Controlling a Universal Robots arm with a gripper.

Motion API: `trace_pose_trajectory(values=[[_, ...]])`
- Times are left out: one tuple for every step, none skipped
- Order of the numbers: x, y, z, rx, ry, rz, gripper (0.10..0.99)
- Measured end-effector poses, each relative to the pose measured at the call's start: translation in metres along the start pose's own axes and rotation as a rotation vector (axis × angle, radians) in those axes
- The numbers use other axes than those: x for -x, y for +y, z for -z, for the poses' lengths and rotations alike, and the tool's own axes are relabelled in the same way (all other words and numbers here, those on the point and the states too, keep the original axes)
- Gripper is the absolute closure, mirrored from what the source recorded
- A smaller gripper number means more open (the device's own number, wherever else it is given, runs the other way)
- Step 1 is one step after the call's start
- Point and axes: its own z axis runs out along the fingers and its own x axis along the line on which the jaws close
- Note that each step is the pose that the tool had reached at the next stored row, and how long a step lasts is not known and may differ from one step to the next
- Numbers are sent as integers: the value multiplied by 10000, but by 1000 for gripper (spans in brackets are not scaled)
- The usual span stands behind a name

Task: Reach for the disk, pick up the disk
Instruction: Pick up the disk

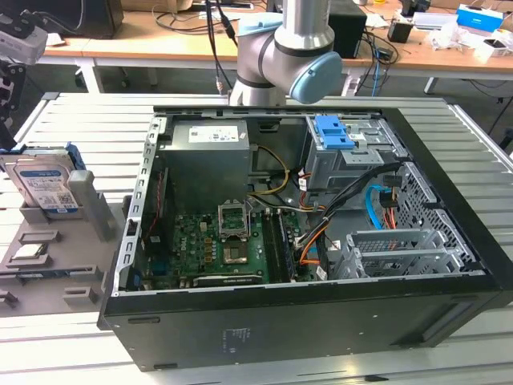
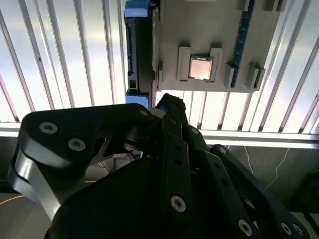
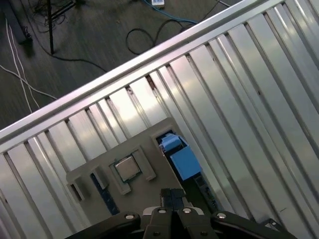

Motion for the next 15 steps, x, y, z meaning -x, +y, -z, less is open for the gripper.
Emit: trace_pose_trajectory(values=[[0, 0, 0, 0, 6, 157, 980], [0, 0, 0, 0, 11, 263, 980], [0, 0, 0, 0, 16, 400, 980], [0, 0, 1, 0, 23, 565, 980], [0, 0, 1, 0, 26, 663, 980], [0, 0, 0, 0, 31, 801, 980], [0, 0, 0, 0, 39, 994, 980], [0, 0, 0, 0, 47, 1229, 980], [0, 0, 0, 0, 53, 1373, 980], [0, 0, 0, -1, 60, 1577, 980], [0, 0, 0, -1, 69, 1798, 980], [0, 0, 0, -1, 76, 1957, 980], [0, 0, 0, -1, 82, 2143, 980], [0, 0, 0, -1, 89, 2307, 980], [0, 0, 0, -1, 94, 2461, 980]])
